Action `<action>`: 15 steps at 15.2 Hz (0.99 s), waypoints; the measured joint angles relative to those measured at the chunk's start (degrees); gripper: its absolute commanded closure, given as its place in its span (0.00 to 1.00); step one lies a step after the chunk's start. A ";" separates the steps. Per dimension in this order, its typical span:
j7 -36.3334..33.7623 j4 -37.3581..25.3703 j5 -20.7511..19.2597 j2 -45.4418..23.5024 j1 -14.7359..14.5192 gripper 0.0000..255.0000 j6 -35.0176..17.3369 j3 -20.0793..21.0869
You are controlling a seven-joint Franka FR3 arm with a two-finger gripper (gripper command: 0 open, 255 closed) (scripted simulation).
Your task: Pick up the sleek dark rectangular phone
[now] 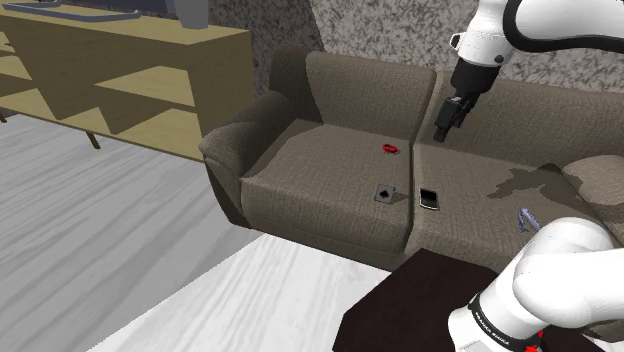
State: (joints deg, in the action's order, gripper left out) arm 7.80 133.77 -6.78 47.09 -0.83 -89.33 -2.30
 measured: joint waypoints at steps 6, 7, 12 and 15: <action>-3.11 4.50 -0.63 -2.52 2.97 0.00 -6.76 -2.60; -3.89 5.14 -0.76 -3.80 3.67 0.00 -8.62 -3.28; -7.92 9.45 -1.14 -7.82 7.16 0.00 -16.66 -6.30; -10.14 10.13 -1.03 -12.36 8.96 0.00 -21.73 -8.26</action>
State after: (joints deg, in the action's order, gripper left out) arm -2.34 143.91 -7.81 34.73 8.13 -111.06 -10.56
